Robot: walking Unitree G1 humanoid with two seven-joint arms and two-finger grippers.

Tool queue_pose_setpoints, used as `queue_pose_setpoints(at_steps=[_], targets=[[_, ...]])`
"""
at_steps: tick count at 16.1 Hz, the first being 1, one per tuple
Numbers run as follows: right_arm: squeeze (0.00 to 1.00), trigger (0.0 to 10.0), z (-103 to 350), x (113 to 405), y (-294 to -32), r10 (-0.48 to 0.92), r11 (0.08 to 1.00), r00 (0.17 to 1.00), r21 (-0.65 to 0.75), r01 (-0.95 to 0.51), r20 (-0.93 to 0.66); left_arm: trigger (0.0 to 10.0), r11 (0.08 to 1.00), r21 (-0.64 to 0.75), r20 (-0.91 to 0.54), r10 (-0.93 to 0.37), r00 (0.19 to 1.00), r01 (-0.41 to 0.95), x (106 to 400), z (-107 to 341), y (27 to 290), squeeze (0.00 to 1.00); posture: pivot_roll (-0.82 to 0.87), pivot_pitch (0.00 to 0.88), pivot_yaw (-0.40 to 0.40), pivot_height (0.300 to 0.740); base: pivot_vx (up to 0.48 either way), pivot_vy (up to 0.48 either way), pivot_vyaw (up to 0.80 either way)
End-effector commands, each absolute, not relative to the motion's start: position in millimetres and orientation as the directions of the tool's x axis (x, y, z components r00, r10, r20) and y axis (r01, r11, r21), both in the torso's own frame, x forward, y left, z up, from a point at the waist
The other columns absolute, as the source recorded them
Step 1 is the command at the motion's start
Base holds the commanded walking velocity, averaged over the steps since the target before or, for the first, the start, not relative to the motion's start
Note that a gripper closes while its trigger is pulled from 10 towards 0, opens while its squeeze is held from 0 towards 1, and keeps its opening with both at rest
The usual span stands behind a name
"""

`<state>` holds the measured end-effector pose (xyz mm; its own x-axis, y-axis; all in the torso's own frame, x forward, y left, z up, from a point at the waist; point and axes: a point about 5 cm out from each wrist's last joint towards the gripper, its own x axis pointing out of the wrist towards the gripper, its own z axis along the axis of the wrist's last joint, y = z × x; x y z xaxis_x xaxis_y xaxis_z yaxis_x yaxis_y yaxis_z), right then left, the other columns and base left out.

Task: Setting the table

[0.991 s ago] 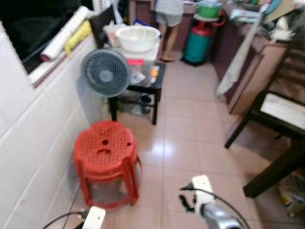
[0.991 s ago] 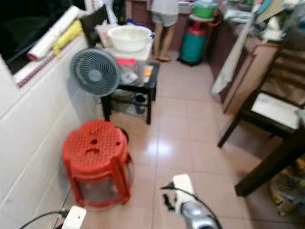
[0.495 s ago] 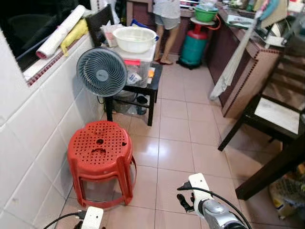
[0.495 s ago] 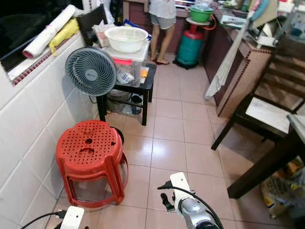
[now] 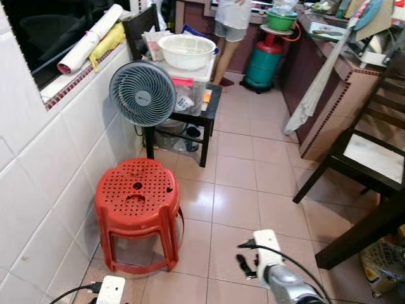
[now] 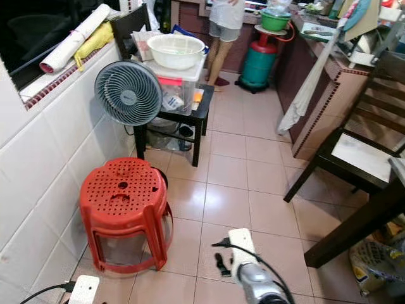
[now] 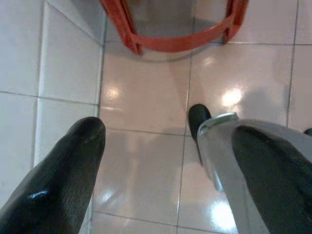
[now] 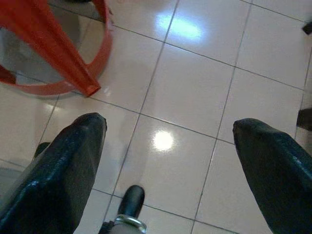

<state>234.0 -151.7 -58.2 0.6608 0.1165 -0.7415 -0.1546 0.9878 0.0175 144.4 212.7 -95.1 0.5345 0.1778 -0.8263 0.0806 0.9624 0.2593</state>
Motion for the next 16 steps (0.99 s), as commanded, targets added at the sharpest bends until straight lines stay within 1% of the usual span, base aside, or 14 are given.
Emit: queue_pose_setpoints(at_steps=[1, 2, 3, 5, 6, 7, 10, 11, 13, 14, 16], targets=[[0.0, 10.0, -61, 230, -160, 0.084, 0.993, 0.649, 0.008, -0.119, -0.756, 10.0, 0.958, 0.258, -0.818, 0.149, 0.556, 0.123, 159, -90, 210, 0.0, 0.05, 0.029, -0.106, 0.74, 0.0, 0.0, 0.0], [0.0, 10.0, -60, 232, -165, 0.051, 0.997, 0.656, -0.002, -0.079, -0.753, 10.0, 0.955, 0.255, -0.807, 0.125, 0.577, 0.151, 167, -87, 206, 0.0, 0.01, 0.029, -0.076, 0.74, 0.0, 0.0, 0.0], [0.0, 10.0, -59, 232, -169, 0.031, 0.999, 0.66, -0.001, -0.047, -0.751, 10.0, 0.954, 0.25, -0.802, 0.107, 0.588, 0.168, 172, -86, 203, 0.0, 0.0, 0.029, -0.066, 0.74, 0.0, 0.0, 0.0], [0.0, 10.0, -59, 233, -168, 0.006, 1.0, 0.669, 0.024, 0.018, -0.744, 10.0, 0.935, 0.251, -0.803, 0.056, 0.593, 0.251, 179, -83, 198, 0.0, -0.05, 0.02, -0.041, 0.74, 0.0, 0.0, 0.0], [0.0, 10.0, -61, 230, -160, 0.034, 0.999, 0.668, 0.042, -0.004, -0.743, 10.0, 0.926, 0.258, -0.807, 0.05, 0.589, 0.275, 182, -82, 198, 0.0, -0.05, 0.02, -0.037, 0.74, 0.0, 0.0, 0.0], [0.0, 10.0, -62, 228, -158, 0.04, 0.999, 0.665, 0.044, -0.011, -0.746, 10.0, 0.925, 0.258, -0.809, 0.048, 0.586, 0.28, 184, -82, 197, 0.0, -0.09, 0.029, -0.006, 0.74, 0.0, 0.0, 0.0], [0.0, 10.0, -68, 218, -157, 0.032, 0.999, 0.644, 0.051, 0.011, -0.765, 10.0, 0.933, 0.235, -0.815, 0.036, 0.578, 0.274, 188, -81, 189, 0.0, -0.12, 0.034, 0.013, 0.74, 0.0, 0.0, 0.0], [0.0, 10.0, -68, 218, -159, 0.027, 0.999, 0.645, 0.05, 0.018, -0.764, 10.0, 0.934, 0.229, -0.818, 0.032, 0.575, 0.274, 188, -82, 187, 0.0, -0.13, 0.035, 0.015, 0.74, 0.0, 0.0, 0.0], [0.0, 10.0, -68, 217, -162, 0.03, 1.0, 0.641, 0.029, -0.013, -0.767, 10.0, 0.932, 0.224, -0.822, 0.023, 0.569, 0.285, 187, -83, 184, 0.0, -0.12, 0.038, 0.011, 0.74, 0.0, 0.0, 0.0], [0.0, 10.0, -70, 214, -160, 0.047, 0.999, 0.631, 0.021, -0.048, -0.774, 10.0, 0.937, 0.221, -0.825, 0.032, 0.564, 0.271, 184, -84, 185, 0.0, -0.11, 0.04, 0.006, 0.74, 0.0, 0.0, 0.0], [0.0, 10.0, -70, 215, -157, 0.055, 0.998, 0.628, 0.023, -0.059, -0.776, 10.0, 0.942, 0.223, -0.83, 0.048, 0.556, 0.251, 181, -85, 191, 0.0, -0.11, 0.041, 0.004, 0.74, 0.0, 0.0, 0.0]])
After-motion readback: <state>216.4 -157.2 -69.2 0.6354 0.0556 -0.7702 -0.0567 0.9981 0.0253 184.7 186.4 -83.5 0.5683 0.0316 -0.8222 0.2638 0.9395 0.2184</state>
